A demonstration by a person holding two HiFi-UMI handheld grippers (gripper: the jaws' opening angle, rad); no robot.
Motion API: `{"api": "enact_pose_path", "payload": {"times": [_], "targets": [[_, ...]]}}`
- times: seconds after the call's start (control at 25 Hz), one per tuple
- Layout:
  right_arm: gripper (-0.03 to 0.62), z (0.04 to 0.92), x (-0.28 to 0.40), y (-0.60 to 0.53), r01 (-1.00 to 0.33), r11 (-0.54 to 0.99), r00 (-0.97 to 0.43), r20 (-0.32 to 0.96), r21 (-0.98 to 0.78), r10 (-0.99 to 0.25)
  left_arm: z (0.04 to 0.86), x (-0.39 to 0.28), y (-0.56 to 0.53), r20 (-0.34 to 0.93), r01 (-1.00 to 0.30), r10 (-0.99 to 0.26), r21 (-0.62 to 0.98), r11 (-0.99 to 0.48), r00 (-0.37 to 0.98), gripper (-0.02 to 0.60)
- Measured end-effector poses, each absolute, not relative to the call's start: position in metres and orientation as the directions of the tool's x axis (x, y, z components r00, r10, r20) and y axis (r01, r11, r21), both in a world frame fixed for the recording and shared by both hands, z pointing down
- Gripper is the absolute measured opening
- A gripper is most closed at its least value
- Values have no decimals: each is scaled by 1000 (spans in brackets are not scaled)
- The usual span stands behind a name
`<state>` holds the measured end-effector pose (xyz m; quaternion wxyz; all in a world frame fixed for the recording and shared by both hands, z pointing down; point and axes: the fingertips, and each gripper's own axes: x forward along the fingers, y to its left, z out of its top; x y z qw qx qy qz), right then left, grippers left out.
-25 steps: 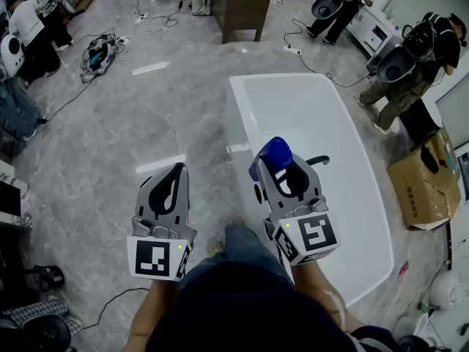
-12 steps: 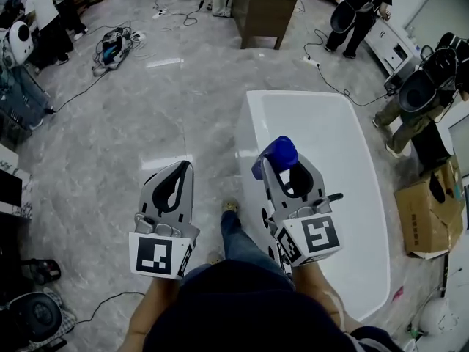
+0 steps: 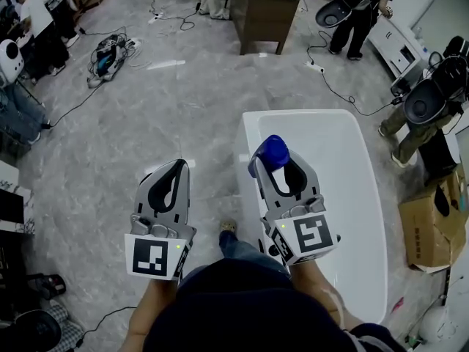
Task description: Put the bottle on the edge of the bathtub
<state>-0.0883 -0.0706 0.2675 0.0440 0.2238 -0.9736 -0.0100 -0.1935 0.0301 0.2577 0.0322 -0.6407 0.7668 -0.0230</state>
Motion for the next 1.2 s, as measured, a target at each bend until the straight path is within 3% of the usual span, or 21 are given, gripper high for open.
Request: {"api": "enact_pose_path", "payload": {"times": [0.64,1.0,1.2], "targets": [[163,299,-116,-202,-503,864,-858,122,-10,-499,273,-231,-108,33,-990,-994,-98,105,-109,23],[163,328,-120,-264,-653,758,-744,177,13,-644,296,-250,-205,98,-990,-990,-87,-114,106,23],[163,344,-121,-298,-769,639,-621,206,28,-756,301,-251,-269,119,-938,-939,-91,-334,323,23]]}}
